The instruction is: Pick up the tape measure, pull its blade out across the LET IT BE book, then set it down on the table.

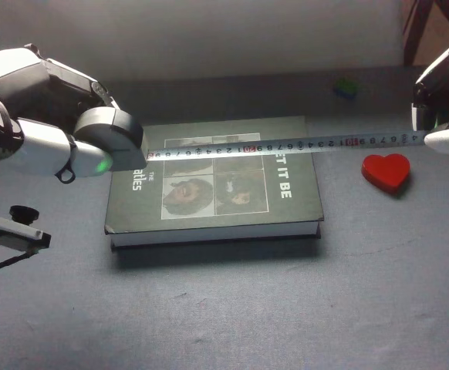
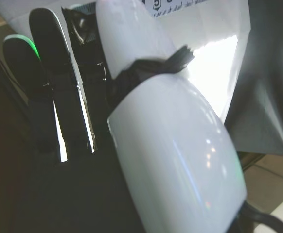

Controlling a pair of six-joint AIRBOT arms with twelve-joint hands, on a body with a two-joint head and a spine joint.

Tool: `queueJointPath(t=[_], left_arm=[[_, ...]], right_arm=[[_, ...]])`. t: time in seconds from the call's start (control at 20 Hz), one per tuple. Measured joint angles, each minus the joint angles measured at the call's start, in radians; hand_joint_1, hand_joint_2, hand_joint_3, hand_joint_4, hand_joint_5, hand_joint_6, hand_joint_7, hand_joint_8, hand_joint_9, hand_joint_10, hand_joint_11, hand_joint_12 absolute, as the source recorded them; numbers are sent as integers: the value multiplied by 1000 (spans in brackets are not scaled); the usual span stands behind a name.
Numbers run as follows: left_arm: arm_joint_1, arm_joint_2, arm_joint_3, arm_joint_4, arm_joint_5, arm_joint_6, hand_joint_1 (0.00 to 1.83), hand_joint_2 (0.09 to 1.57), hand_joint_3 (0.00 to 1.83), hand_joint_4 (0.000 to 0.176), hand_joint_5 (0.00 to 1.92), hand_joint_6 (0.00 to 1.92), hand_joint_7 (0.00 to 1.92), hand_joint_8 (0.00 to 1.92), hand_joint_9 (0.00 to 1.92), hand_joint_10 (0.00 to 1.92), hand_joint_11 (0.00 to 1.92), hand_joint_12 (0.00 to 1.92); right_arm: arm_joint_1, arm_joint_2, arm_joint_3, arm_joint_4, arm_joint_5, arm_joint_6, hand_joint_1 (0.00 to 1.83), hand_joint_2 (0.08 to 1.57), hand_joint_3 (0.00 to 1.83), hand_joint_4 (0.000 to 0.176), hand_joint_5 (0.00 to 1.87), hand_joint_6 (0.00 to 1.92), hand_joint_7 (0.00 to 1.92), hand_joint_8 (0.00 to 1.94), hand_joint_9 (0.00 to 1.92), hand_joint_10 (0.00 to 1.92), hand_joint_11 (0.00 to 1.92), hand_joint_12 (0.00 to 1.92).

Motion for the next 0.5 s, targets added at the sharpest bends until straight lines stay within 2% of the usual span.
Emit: queueJointPath(t=[0.1,0.3,0.35,0.45,0.5], left_arm=[[0,0,3,2,-8,4,1380,1091,0,0,873,1075,1133,612,997,1109,865,1003],[0,0,4,3,-20,10,1379,1095,0,0,869,1087,1113,640,995,1117,861,1009],[0,0,4,5,-21,10,1379,1095,0,0,867,1086,1112,643,995,1117,861,1010],[0,0,4,5,-21,10,1379,1096,0,0,865,1082,1113,646,995,1118,862,1011],[0,0,6,5,-19,10,1379,1096,0,0,865,1081,1115,649,991,1121,857,1010]], right_arm=[[-1,-16,-4,0,-23,0,1198,1153,0,7,867,1120,961,1092,819,839,565,1400],[-11,-37,-16,0,-51,-9,1198,1154,0,9,864,1129,961,1083,817,838,575,1403],[-11,-38,-16,0,-52,-9,1192,1167,3,0,819,1186,948,1101,813,825,568,1390],[-11,-39,-17,-1,-59,-9,1179,1190,0,0,773,1255,912,1147,790,768,542,1377],[-16,-40,-19,-2,-60,-10,965,1202,0,0,644,618,803,300,685,500,407,1270]])
